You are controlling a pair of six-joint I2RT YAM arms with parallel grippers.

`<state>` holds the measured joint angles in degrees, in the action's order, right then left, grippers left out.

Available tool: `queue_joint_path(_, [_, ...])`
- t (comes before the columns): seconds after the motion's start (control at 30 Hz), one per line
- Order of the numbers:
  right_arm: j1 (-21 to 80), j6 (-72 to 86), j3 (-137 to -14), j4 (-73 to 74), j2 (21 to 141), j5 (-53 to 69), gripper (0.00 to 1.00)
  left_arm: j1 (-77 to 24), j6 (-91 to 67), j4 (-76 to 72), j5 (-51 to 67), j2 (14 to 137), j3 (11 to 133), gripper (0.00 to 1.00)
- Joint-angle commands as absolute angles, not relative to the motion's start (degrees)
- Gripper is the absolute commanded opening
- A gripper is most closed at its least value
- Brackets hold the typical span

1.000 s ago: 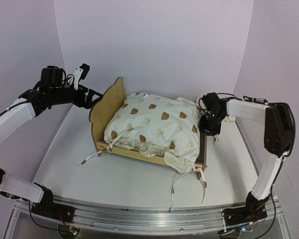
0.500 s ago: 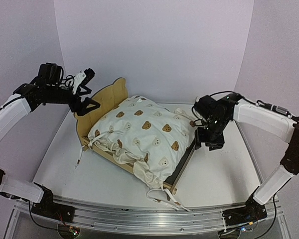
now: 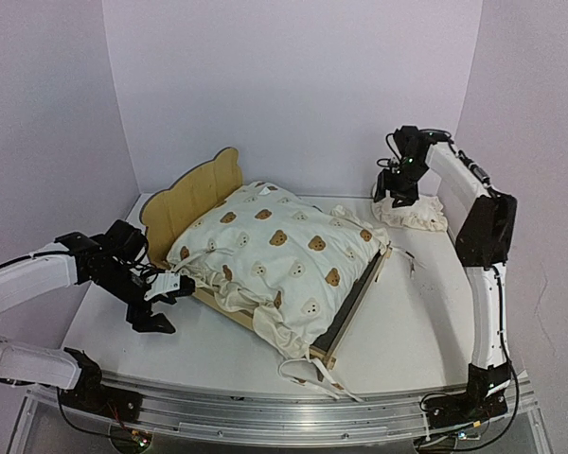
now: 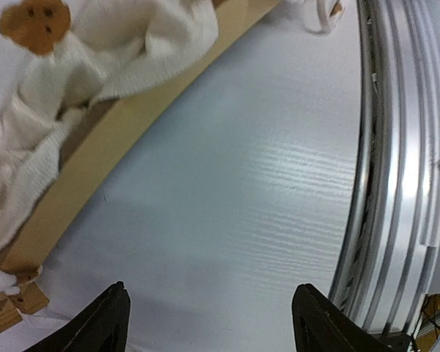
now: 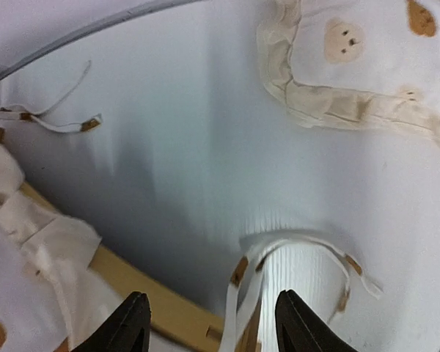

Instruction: Set up the pet bed

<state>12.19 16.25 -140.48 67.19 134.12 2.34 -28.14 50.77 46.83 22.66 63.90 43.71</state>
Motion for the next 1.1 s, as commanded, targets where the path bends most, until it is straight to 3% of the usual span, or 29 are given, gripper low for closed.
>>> queue_joint_path(0.0, [11.69,14.45,-139.51,61.99,139.78,14.03,0.56,-28.21,55.76,31.13,10.21,66.16,39.66,0.72])
queue_joint_path(0.33, [12.30,8.21,-113.44,58.19,128.21,26.05,0.53,-21.24,57.08,16.55,9.26,77.90,39.82,0.66])
queue_joint_path(0.7, [22.11,9.17,-86.18,55.55,107.41,22.26,0.54,-18.01,58.80,10.48,16.36,92.77,54.70,0.65])
queue_joint_path(1.07, [37.69,20.81,-80.90,45.26,103.70,18.16,0.54,-19.11,58.05,10.72,20.88,107.24,74.40,0.65])
